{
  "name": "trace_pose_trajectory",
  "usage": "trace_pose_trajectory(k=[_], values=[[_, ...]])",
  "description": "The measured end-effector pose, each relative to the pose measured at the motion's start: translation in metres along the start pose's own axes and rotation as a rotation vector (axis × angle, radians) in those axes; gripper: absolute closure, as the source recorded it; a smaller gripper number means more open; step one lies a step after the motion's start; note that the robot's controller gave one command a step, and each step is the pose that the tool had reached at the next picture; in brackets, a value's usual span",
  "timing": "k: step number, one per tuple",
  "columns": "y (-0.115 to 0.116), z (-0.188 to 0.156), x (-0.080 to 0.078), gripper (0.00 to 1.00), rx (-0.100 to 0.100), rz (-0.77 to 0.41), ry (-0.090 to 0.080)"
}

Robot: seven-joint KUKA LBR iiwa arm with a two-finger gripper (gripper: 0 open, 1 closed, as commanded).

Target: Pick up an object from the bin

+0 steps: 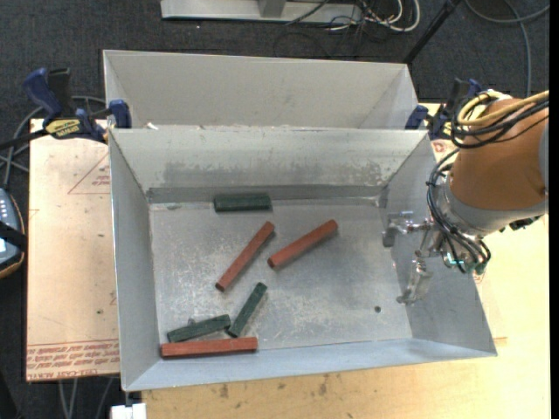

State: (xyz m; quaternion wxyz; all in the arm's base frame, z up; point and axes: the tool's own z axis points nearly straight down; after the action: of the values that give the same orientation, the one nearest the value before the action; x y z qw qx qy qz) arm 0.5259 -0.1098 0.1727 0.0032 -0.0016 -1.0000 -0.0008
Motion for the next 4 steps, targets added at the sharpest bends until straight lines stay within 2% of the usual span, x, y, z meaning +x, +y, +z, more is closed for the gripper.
trace_pose_trajectory(k=[1,2,3,4], values=[[0.055,0.081,-0.085,0.0,-0.003,0.014,-0.01],[0.085,0.102,-0.105,0.0,0.001,-0.228,-0.01],[0.084,0.101,-0.106,1.0,0.002,-0.228,-0.011],[0.067,-0.085,-0.083,1.0,0.005,-0.284,-0.019]])
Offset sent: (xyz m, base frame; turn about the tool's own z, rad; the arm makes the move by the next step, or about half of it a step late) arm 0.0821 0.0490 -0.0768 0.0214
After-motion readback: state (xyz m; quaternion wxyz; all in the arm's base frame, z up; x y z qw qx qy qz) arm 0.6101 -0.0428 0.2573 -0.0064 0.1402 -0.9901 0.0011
